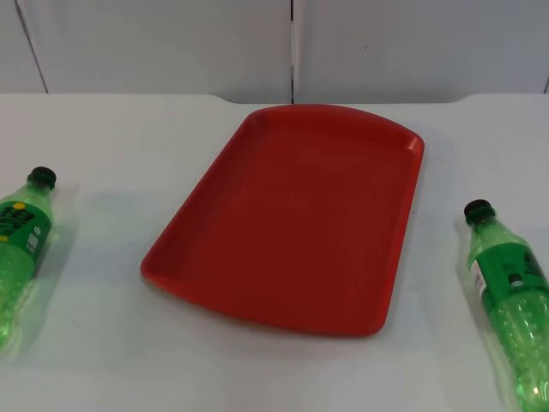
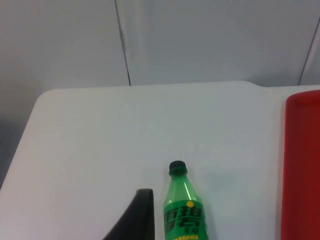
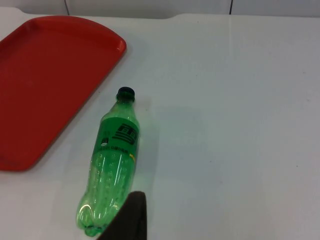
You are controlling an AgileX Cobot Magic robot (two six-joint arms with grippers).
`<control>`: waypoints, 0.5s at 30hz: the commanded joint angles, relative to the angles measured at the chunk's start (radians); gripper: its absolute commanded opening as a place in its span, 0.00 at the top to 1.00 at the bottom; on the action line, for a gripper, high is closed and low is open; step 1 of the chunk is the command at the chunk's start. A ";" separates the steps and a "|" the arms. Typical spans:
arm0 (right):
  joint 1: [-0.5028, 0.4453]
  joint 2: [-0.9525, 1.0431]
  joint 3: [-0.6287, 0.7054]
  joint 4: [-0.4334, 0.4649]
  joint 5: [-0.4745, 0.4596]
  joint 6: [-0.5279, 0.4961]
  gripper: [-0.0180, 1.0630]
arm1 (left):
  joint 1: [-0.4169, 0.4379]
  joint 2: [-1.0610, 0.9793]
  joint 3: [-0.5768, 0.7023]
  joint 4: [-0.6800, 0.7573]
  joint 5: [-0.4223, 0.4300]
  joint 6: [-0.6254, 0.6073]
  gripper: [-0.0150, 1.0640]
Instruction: Place the bottle upright on the tray.
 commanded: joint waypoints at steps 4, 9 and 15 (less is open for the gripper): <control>-0.004 -0.004 0.000 0.005 -0.006 -0.002 0.01 | -0.005 0.101 -0.083 -0.004 -0.016 0.000 0.03; -0.004 -0.004 0.000 0.005 -0.006 -0.002 0.01 | -0.005 0.197 -0.141 -0.004 -0.009 0.003 0.03; -0.004 -0.004 0.000 0.005 -0.006 -0.002 0.01 | -0.005 0.297 -0.206 0.017 0.015 0.007 0.03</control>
